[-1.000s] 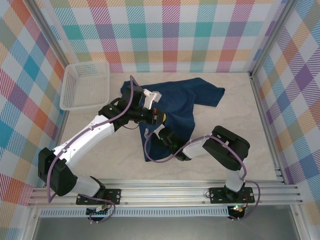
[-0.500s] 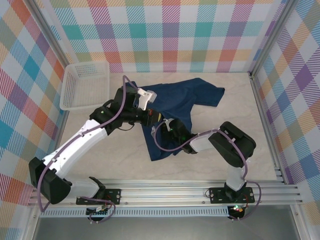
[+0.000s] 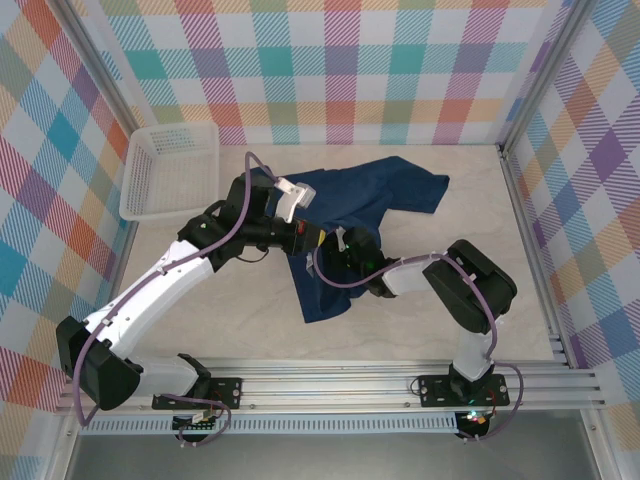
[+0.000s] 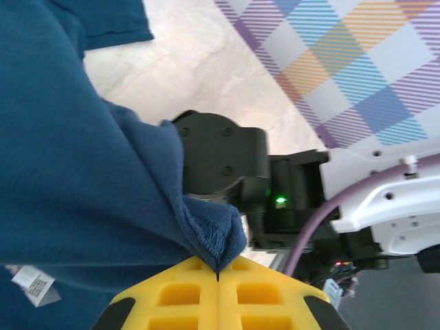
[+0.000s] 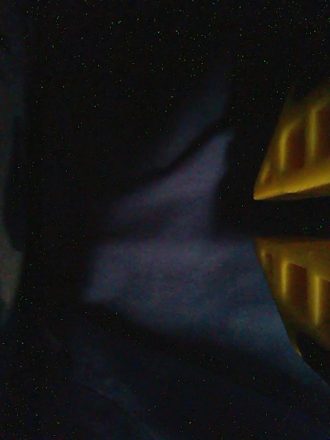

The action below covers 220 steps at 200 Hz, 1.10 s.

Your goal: Fold the inside-out t-shirt

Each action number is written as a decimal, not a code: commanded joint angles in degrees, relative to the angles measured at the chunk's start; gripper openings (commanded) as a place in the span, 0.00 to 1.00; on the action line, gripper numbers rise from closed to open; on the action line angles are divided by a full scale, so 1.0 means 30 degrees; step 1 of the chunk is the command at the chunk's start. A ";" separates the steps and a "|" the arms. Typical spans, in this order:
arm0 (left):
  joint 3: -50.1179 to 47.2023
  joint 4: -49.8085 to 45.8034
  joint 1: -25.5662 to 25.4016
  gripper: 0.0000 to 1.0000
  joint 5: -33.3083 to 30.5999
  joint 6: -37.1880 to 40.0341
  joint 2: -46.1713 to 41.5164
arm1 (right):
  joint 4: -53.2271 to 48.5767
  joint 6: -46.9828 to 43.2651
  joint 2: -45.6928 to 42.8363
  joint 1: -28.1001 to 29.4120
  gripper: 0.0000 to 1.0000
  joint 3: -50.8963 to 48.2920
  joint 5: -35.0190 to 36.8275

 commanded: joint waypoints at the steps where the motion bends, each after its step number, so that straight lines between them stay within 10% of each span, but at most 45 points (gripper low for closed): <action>1: 0.0521 0.1583 -0.0040 0.00 0.2140 -0.1107 -0.0654 | -0.0654 0.0402 0.0773 0.0107 0.23 0.1303 0.1125; 95: 0.2414 0.1978 -0.0337 0.00 0.2463 -0.1138 -0.0728 | -0.5550 0.2011 0.4004 -0.0257 0.33 0.6770 0.2359; 220: 0.1333 -0.1444 -0.0337 0.00 -0.2458 0.1423 -0.2033 | -0.4486 0.2370 0.1505 -0.2384 0.44 0.5040 -0.2764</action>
